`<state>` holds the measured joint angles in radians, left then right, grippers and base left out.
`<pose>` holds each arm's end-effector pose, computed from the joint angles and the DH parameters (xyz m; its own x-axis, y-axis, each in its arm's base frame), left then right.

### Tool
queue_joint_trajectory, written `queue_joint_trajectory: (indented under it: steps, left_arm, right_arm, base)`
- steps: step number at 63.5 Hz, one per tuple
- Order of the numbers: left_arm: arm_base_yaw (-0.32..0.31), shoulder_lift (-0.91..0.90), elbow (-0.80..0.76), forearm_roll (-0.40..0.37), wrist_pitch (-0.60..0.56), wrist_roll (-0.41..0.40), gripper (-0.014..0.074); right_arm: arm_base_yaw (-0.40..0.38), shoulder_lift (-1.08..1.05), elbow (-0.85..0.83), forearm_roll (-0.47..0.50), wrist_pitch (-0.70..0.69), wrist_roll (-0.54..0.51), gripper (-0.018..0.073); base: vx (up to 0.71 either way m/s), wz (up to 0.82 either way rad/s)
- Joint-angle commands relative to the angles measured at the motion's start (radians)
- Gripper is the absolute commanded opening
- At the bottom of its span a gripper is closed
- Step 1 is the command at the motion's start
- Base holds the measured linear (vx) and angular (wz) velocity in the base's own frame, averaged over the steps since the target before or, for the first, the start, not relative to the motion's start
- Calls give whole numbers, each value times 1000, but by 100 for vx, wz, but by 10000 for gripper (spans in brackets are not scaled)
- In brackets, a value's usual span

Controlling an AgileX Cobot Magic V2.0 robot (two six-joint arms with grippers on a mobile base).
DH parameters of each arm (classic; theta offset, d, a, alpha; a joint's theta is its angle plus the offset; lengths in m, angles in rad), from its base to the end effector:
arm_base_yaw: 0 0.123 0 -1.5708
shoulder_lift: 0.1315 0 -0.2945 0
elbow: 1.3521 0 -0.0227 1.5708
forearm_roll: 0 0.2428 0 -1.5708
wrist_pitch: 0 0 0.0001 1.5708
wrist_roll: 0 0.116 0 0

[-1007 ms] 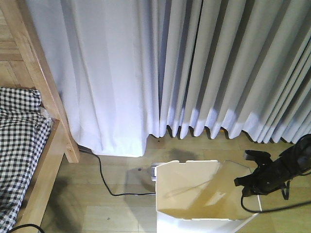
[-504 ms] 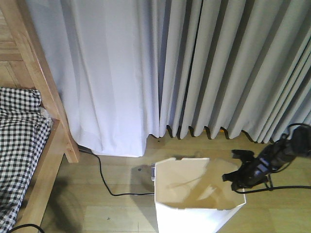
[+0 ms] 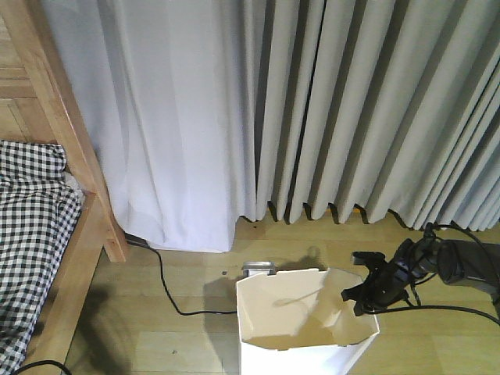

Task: Move trash bin to bedside with robot
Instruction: 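Lower the bin to the floor beside the bed with the right gripper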

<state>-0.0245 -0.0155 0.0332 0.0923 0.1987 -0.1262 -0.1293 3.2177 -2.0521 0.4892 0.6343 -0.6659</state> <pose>0.0632 0.0006 0.1816 -0.1281 -0.0326 -0.9912 0.0019 0.9995 -0.0331 0.4143 -0.0213 -0.2519 -0.9927 -0.1207 0.0091 -0.1129 0.9505 0.2896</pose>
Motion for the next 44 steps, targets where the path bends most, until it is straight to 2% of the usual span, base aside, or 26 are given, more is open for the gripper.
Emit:
queue_joint_trajectory:
  steps: [1, 8, 14, 24, 33, 44]
  left_arm:
    - [0, -13, 26, 0, -81, -2, -6]
    - [0, -13, 26, 0, -81, -2, -6]
    - [0, -13, 26, 0, -81, -2, -6]
    - [0, -13, 26, 0, -81, -2, -6]
    - [0, -13, 26, 0, -81, -2, -6]
    - [0, -13, 26, 0, -81, -2, -6]
  right_arm:
    - [9, -26, -45, 65, 66, 27, 25]
    - [21, -21, -45, 47, 60, 38, 75]
    - [22, -20, -45, 44, 72, 41, 154]
    - [22, -20, -45, 21, 90, 53, 334]
    - [22, -21, -45, -44, 89, 105, 491]
    - [15, -43, -45, -131, 84, 133, 575]
  base:
    - [0, 0]
    - [0, 0]
    - [0, 0]
    - [0, 0]
    - [0, 0]
    - [0, 0]
